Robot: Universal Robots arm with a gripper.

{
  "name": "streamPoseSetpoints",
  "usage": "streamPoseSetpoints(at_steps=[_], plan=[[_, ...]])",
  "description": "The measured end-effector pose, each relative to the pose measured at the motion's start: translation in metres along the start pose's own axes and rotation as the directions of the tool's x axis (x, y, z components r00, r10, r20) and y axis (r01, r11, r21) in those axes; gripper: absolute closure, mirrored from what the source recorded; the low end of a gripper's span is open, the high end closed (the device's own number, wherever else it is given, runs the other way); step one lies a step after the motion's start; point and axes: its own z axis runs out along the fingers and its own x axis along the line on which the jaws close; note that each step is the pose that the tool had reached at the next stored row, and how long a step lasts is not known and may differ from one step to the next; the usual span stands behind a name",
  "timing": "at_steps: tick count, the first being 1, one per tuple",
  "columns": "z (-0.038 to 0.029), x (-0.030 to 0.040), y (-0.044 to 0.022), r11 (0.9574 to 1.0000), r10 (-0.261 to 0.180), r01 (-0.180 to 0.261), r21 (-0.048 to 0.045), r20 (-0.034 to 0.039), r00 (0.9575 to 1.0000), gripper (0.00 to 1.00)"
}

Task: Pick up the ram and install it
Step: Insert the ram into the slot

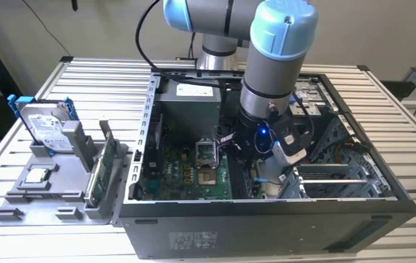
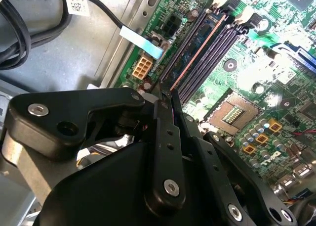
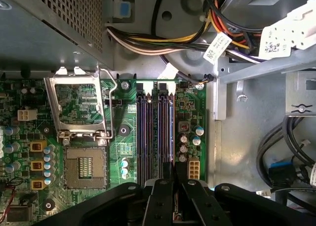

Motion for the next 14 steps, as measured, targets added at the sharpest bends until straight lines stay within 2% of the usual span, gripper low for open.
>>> streamPoseSetpoints(at_steps=[3,4,6,7,8,14], plan=[[0.0003,0.0000,0.0002,1.0000,0.000,0.000,-0.0010,0.0001,1.0000,0.85],[0.0003,0.0000,0.0001,1.0000,0.000,0.000,-0.0006,0.0001,1.0000,0.79],[0.0001,0.0000,0.0000,1.0000,0.000,0.000,-0.0001,0.0000,1.0000,0.79],[0.0000,0.0000,0.0000,1.0000,0.000,0.000,0.0005,0.0000,1.0000,0.72],[-0.0014,0.0000,0.0000,1.0000,0.000,0.000,0.0006,0.0000,1.0000,0.72],[-0.0279,-0.0008,0.0006,1.0000,0.000,0.000,0.0004,0.0000,1.0000,0.72]])
